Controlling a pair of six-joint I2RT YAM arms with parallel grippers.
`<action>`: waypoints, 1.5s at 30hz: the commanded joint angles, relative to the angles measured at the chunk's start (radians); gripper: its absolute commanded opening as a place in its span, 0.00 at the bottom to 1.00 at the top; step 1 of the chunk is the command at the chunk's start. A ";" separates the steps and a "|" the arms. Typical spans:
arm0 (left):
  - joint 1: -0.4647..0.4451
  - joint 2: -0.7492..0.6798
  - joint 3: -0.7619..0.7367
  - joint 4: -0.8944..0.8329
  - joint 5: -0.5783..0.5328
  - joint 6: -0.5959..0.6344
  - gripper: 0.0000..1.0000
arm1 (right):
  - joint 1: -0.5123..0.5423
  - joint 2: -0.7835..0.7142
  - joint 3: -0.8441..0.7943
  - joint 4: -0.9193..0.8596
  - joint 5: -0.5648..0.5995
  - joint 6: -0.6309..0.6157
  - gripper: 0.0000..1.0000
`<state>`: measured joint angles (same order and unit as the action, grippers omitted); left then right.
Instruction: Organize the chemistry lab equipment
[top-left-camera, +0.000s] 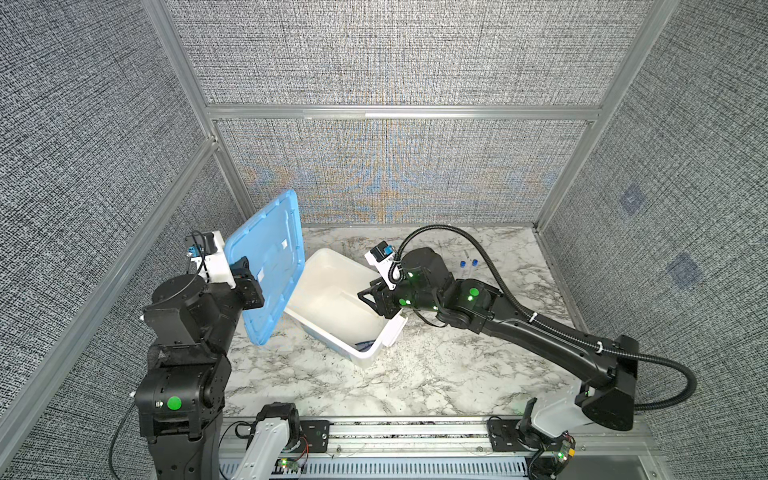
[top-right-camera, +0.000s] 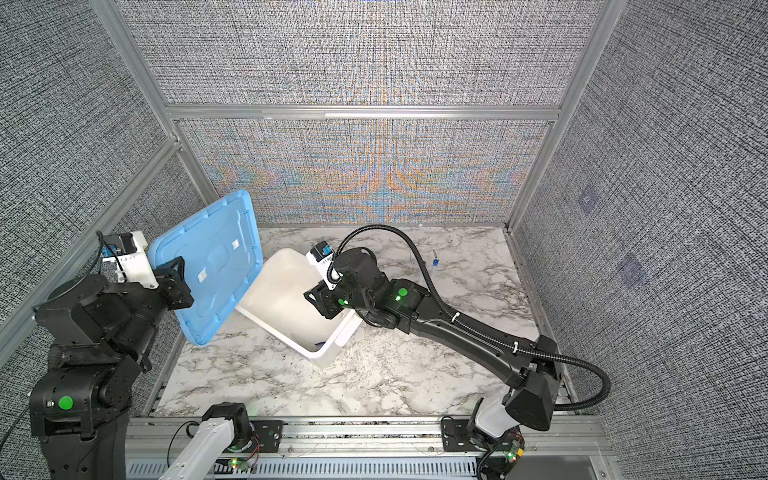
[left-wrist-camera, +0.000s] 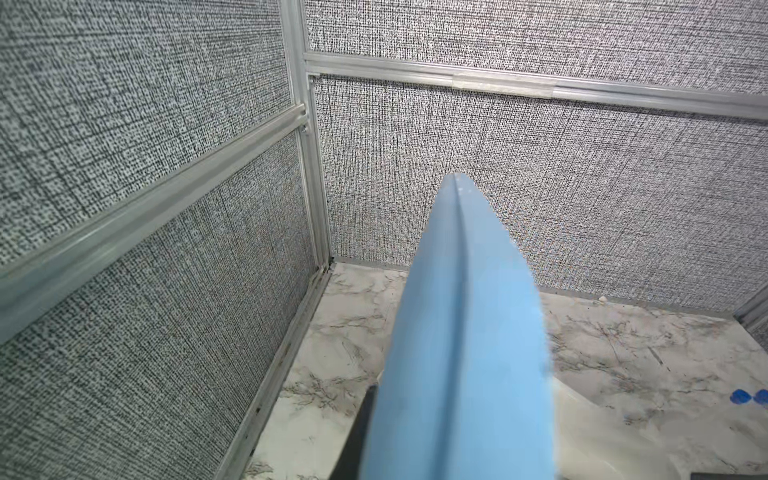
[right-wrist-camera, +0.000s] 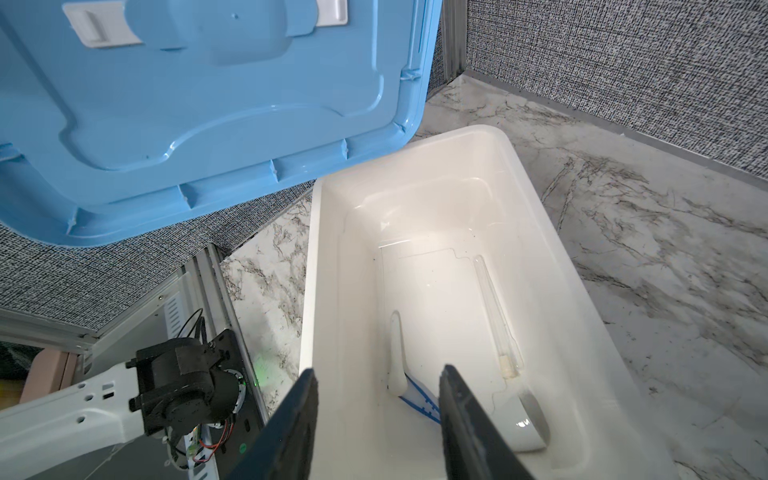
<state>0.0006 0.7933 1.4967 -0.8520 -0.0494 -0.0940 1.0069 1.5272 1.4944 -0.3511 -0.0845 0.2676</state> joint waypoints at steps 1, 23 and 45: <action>-0.003 0.028 0.023 -0.017 0.018 0.086 0.00 | -0.002 0.004 -0.006 0.059 -0.030 0.022 0.46; -0.079 0.106 -0.061 0.084 0.132 0.262 0.00 | -0.055 -0.007 -0.055 0.053 -0.100 0.046 0.46; -0.203 0.003 -0.333 0.166 0.240 0.301 0.00 | -0.192 0.176 -0.064 0.628 -0.385 1.150 0.99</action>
<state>-0.1959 0.7982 1.1732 -0.6243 0.1226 0.2523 0.7994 1.6833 1.4147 0.0307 -0.4347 1.1458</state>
